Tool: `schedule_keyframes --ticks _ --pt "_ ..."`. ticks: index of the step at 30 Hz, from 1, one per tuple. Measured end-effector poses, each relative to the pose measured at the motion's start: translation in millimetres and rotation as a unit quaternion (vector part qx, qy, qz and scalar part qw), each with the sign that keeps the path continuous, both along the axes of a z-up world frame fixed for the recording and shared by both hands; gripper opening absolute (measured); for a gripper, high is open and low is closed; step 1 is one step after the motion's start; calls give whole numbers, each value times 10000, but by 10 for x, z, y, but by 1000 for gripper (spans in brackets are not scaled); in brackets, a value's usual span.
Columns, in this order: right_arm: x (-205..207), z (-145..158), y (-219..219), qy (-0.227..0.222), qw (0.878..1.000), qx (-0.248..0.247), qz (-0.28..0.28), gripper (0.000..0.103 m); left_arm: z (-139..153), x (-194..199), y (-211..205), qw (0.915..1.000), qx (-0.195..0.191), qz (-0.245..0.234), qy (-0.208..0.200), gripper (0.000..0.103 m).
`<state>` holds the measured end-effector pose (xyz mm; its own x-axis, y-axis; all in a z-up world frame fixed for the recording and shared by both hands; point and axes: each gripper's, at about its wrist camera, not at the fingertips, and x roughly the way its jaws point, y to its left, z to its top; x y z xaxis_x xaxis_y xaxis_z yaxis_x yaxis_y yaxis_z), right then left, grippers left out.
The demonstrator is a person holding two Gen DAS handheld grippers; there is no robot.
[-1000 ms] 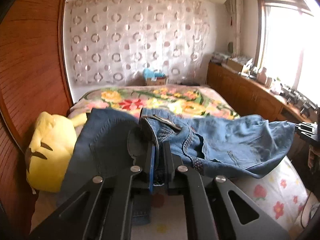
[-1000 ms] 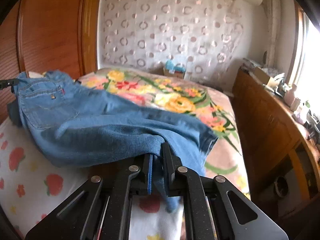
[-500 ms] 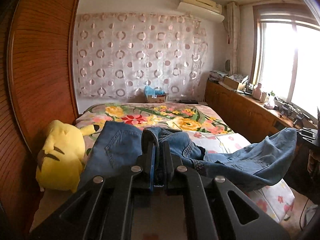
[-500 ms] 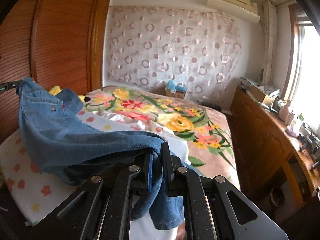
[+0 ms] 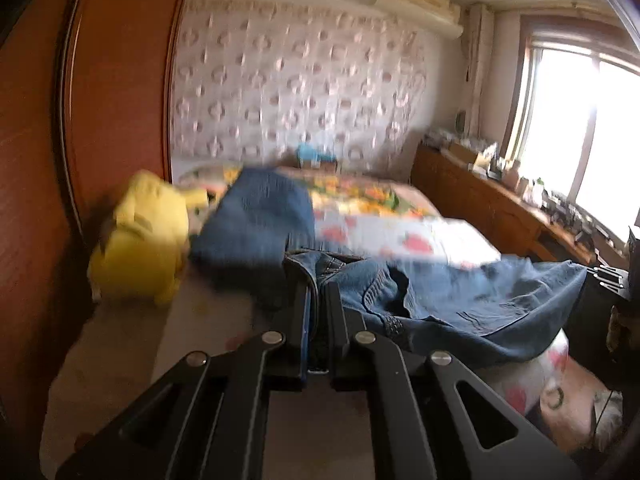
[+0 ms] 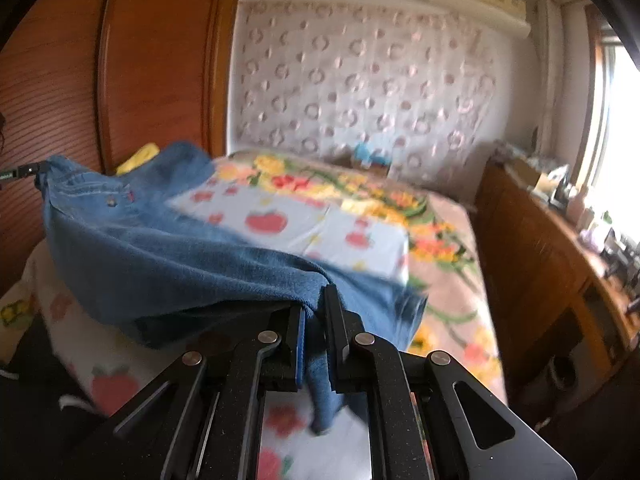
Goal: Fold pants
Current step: 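Fold the jeans legs toward the waistband and open both tools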
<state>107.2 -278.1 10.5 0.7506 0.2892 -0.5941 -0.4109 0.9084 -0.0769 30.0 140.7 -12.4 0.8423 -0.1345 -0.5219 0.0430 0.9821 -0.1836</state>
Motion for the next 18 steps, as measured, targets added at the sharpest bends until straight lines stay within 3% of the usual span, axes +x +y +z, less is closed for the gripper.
schedule_keyframes --ticks 3,8,10,18 --pt "-130 -240 -38 310 9994 122 -2 6 -198 -84 -46 9995 149 -51 274 7" --pt "-222 -470 -182 718 9962 480 -153 8 -316 -169 -79 9991 40 -39 426 11" --pt "-271 -488 -190 728 9962 444 -167 8 -297 -215 -97 9992 92 -73 386 13" --pt "-468 -328 -262 619 9961 541 -319 25 -158 -291 -43 9993 321 104 165 24"
